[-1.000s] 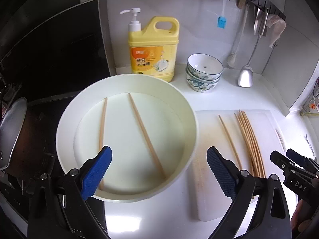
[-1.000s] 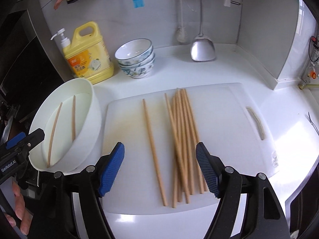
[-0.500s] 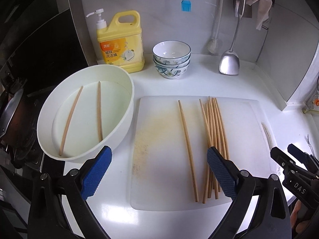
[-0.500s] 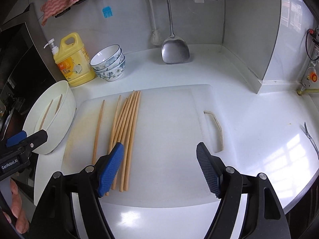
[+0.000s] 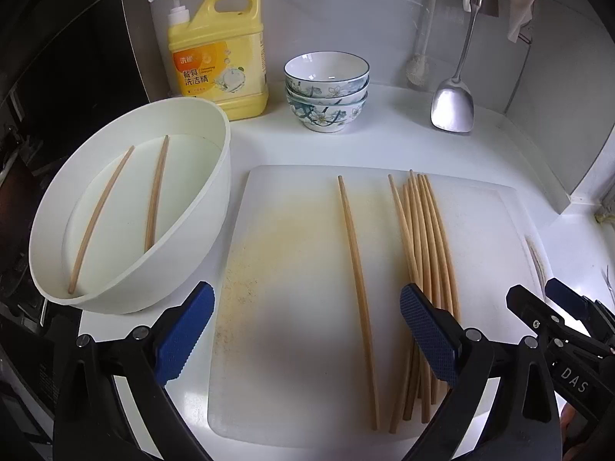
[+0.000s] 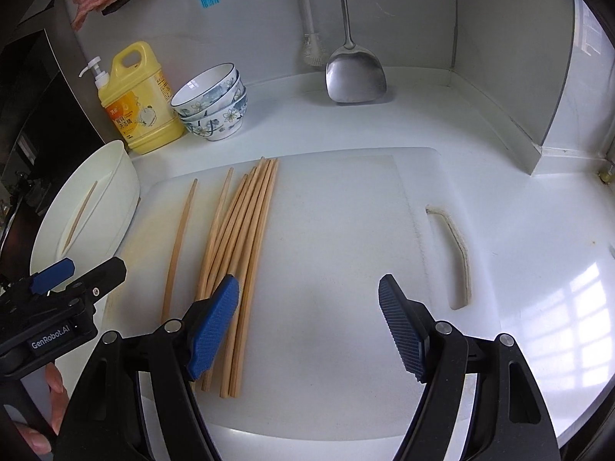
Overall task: Organize utensils
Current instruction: 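Move both tools back over the chopsticks on the cutting board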
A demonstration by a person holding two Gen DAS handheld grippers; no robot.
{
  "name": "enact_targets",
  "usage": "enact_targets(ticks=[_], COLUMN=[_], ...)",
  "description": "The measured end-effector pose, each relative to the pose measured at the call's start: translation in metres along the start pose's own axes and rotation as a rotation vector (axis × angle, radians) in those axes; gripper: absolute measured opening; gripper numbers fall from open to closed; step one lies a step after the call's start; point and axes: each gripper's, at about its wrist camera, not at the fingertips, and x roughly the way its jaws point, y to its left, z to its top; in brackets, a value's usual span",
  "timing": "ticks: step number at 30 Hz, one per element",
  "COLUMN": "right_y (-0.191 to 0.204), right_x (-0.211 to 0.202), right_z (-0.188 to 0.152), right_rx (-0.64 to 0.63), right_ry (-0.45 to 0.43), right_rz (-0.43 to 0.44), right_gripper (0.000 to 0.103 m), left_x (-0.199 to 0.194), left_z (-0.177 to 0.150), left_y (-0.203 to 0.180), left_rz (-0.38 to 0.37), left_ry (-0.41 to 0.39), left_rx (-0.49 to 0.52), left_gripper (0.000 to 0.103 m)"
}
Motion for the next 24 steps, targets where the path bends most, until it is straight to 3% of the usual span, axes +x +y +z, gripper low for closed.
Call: enact_targets(ticks=[10, 24], right_y=[0.004, 0.01], right_x=[0.027, 0.044], right_z=[-0.009, -0.008], right_rx=[0.02, 0.016], right_ry=[-0.026, -0.027], right_rz=[0.004, -0.013], right_gripper=[0.072, 0.072], left_x=[0.028, 0.056], left_z=[-0.013, -0.014], left_y=[-0.006, -0.005], left_rz=[-0.035, -0.02], left_ry=[-0.019, 0.041], left_rx=[0.037, 0.025], left_gripper=[0.096, 0.096])
